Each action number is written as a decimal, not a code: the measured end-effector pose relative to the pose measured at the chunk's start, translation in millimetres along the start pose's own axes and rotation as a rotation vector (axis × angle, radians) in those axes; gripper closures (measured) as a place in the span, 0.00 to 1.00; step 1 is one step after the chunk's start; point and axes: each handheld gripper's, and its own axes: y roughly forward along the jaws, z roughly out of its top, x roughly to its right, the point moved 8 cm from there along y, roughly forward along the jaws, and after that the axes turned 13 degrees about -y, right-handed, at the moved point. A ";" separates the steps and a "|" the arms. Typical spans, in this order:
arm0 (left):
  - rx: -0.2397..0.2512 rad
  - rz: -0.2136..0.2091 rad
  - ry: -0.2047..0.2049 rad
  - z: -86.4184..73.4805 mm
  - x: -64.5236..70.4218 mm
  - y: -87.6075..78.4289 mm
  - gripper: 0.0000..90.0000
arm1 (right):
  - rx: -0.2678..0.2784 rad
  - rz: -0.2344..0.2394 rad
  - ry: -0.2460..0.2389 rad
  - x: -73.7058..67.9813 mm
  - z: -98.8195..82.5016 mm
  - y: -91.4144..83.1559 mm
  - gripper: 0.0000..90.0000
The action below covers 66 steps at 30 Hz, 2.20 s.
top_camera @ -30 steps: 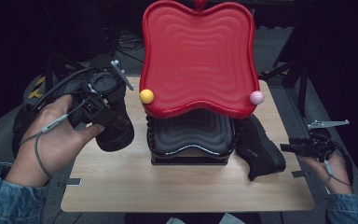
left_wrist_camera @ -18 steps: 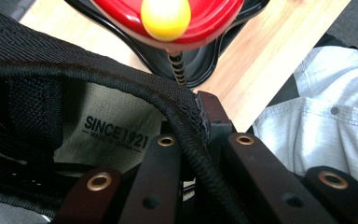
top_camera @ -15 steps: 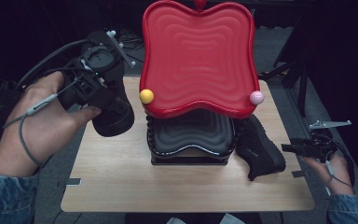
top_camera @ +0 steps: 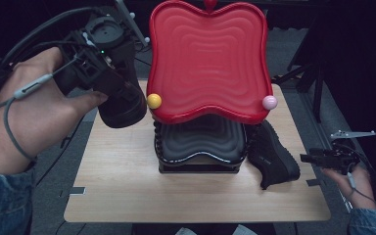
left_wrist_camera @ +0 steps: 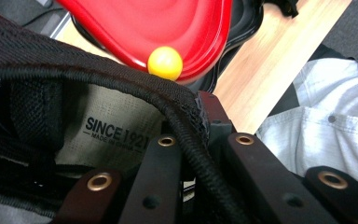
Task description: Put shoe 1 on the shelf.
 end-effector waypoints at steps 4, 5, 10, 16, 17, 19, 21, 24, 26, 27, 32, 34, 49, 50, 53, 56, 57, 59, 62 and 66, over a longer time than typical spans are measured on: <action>0.023 -0.014 0.017 9.2 1.7 -4.5 0.97 | 0.003 -0.001 0.001 -0.6 -1.6 -1.8 0.43; 0.025 -0.017 0.024 11.6 2.6 -5.6 0.97 | 0.003 0.000 0.001 -0.6 -2.1 -2.1 0.43; 0.040 -0.023 0.056 26.0 11.3 -9.4 0.97 | 0.002 -0.002 0.011 0.7 -6.2 -4.0 0.43; 0.059 -0.036 0.102 46.9 22.7 -8.2 0.97 | 0.007 -0.013 0.014 1.4 -10.9 -9.0 0.43; 0.059 -0.041 0.103 49.7 25.0 -7.3 0.97 | 0.009 -0.010 0.020 0.8 -11.4 -10.1 0.43; 0.055 -0.045 0.111 53.4 27.1 -6.1 0.97 | 0.010 -0.010 0.023 0.7 -12.2 -10.8 0.43; 0.053 -0.055 0.123 63.0 31.7 -3.2 0.97 | 0.004 -0.013 0.023 0.5 -15.6 -11.2 0.43; 0.060 -0.052 0.142 71.8 34.2 -0.7 0.97 | -0.001 -0.015 0.023 0.2 -18.0 -11.8 0.43; 0.060 -0.048 0.154 75.3 35.2 0.9 0.97 | 0.000 -0.017 0.023 0.2 -18.3 -12.3 0.43; 0.060 -0.051 0.152 78.4 37.1 2.6 0.97 | 0.002 -0.018 0.024 0.4 -19.1 -13.3 0.43; 0.059 -0.060 0.175 91.9 40.6 10.5 0.97 | 0.004 -0.021 0.033 0.5 -22.1 -17.2 0.43; 0.054 -0.043 0.180 96.9 43.8 15.4 0.97 | 0.003 -0.025 0.037 0.8 -24.2 -18.8 0.43; 0.051 -0.044 0.211 119.9 50.9 39.1 0.96 | -0.005 -0.031 0.036 -0.3 -27.8 -20.8 0.43; 0.052 -0.042 0.210 120.6 51.5 40.1 0.96 | -0.006 -0.032 0.038 -0.5 -27.6 -20.8 0.43; 0.048 -0.046 0.218 121.0 52.7 44.9 0.96 | -0.008 -0.029 0.033 -1.1 -27.3 -19.7 0.43; 0.037 -0.041 0.224 120.2 52.4 50.2 0.97 | -0.010 -0.029 0.030 -1.8 -27.2 -19.0 0.43; 0.032 -0.040 0.224 119.8 52.4 53.0 0.97 | -0.011 -0.029 0.030 -1.9 -27.1 -19.0 0.43; 0.028 -0.048 0.226 119.4 52.7 57.7 0.97 | -0.011 -0.029 0.031 -1.9 -27.1 -18.7 0.43; 0.019 -0.050 0.233 119.6 53.2 64.3 0.97 | -0.013 -0.029 0.025 -1.9 -27.3 -18.0 0.43; 0.003 -0.049 0.233 118.4 54.4 73.4 0.97 | -0.014 -0.028 0.026 -2.5 -26.9 -17.4 0.43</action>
